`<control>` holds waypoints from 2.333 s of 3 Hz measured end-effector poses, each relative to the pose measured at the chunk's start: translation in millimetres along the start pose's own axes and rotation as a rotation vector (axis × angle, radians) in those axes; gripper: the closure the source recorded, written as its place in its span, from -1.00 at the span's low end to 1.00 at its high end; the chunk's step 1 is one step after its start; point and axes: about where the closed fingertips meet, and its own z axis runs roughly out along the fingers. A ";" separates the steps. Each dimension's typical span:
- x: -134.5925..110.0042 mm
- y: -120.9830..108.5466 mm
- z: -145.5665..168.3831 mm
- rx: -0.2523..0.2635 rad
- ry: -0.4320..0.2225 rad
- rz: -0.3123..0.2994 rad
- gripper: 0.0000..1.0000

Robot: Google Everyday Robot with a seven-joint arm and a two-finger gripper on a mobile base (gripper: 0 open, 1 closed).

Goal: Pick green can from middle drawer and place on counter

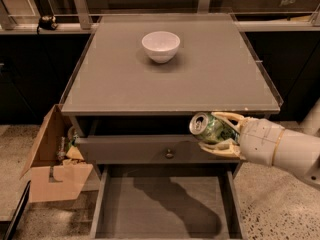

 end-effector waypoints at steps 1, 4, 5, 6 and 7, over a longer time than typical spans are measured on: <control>-25.1 -10.8 -11.6 0.029 -0.028 -0.046 1.00; -56.4 -94.6 12.5 0.134 -0.017 -0.159 1.00; -47.4 -126.6 47.4 0.167 -0.002 -0.136 1.00; -49.4 -125.1 50.0 0.162 -0.007 -0.138 1.00; -41.2 -125.0 54.3 0.179 0.008 -0.124 1.00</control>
Offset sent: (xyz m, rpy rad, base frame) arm -0.0003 -0.0001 0.1062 -0.0426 -0.2215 0.0019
